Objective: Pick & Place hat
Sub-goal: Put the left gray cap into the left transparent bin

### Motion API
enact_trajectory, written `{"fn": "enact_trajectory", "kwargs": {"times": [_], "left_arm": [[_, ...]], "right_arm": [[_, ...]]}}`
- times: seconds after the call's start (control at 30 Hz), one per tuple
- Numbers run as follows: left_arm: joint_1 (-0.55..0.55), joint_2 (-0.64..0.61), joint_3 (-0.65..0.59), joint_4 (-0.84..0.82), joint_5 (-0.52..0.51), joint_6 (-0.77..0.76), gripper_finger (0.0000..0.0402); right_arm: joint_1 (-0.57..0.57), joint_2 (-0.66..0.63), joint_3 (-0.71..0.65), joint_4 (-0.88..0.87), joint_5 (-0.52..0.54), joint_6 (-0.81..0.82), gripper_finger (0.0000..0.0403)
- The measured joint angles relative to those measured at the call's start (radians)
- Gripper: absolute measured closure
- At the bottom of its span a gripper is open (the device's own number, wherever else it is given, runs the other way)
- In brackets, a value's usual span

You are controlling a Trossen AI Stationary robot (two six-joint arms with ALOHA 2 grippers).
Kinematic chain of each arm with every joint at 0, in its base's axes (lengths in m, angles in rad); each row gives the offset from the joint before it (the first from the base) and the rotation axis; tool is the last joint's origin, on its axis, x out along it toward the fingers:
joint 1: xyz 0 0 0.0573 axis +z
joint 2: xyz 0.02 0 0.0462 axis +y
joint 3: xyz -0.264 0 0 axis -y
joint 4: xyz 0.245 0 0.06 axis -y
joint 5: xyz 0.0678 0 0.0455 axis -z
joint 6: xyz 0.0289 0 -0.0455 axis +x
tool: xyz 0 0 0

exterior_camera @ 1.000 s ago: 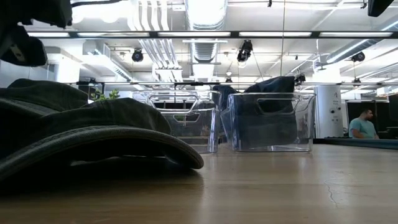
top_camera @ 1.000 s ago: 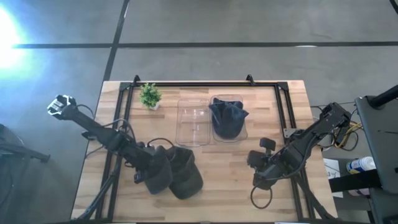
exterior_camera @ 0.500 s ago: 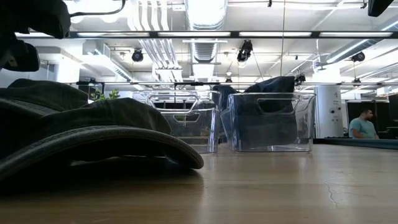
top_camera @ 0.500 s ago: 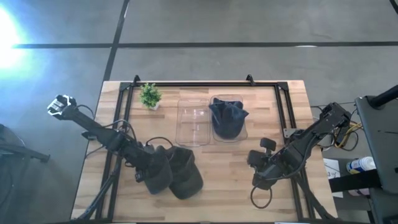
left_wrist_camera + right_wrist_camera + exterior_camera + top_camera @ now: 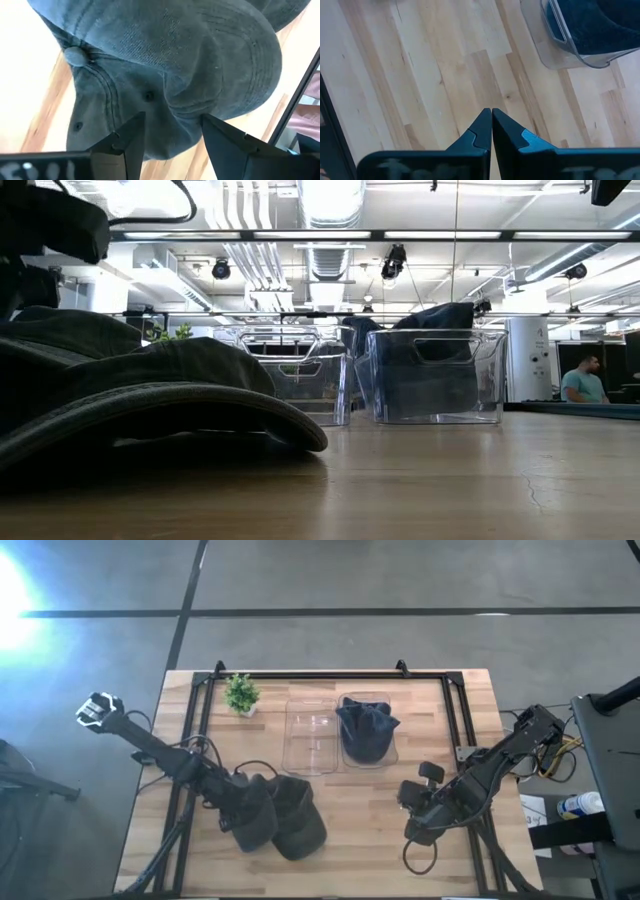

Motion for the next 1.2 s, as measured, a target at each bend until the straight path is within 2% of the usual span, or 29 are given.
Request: {"fn": "enact_trajectory", "kwargs": {"times": [0.23, 0.6, 0.8, 0.9, 1.07, 1.2], "left_arm": [[0.002, 0.000, -0.059, 0.180, 0.013, 0.023, 0.0216], [0.025, 0.000, -0.111, 0.221, -0.002, 0.069, 0.0216], [0.048, 0.000, -0.140, 0.297, 0.009, 0.089, 0.0222], [0.050, 0.000, -0.146, 0.315, 0.013, 0.089, 0.0259], [0.050, -0.001, -0.154, 0.328, 0.025, 0.088, 0.0375], [0.050, -0.001, -0.154, 0.327, 0.023, 0.089, 0.0393]], "right_arm": [[0.000, 0.000, 0.000, 0.002, 0.000, -0.001, 0.0394], [0.000, 0.000, 0.000, 0.006, 0.000, -0.003, 0.0394], [0.000, 0.000, 0.000, 0.008, 0.001, -0.002, 0.0394], [0.000, 0.000, 0.000, 0.009, 0.001, -0.003, 0.0394], [0.000, 0.000, 0.000, 0.009, 0.002, -0.004, 0.0394], [0.000, 0.000, 0.000, 0.009, 0.002, -0.007, 0.0394]]}}
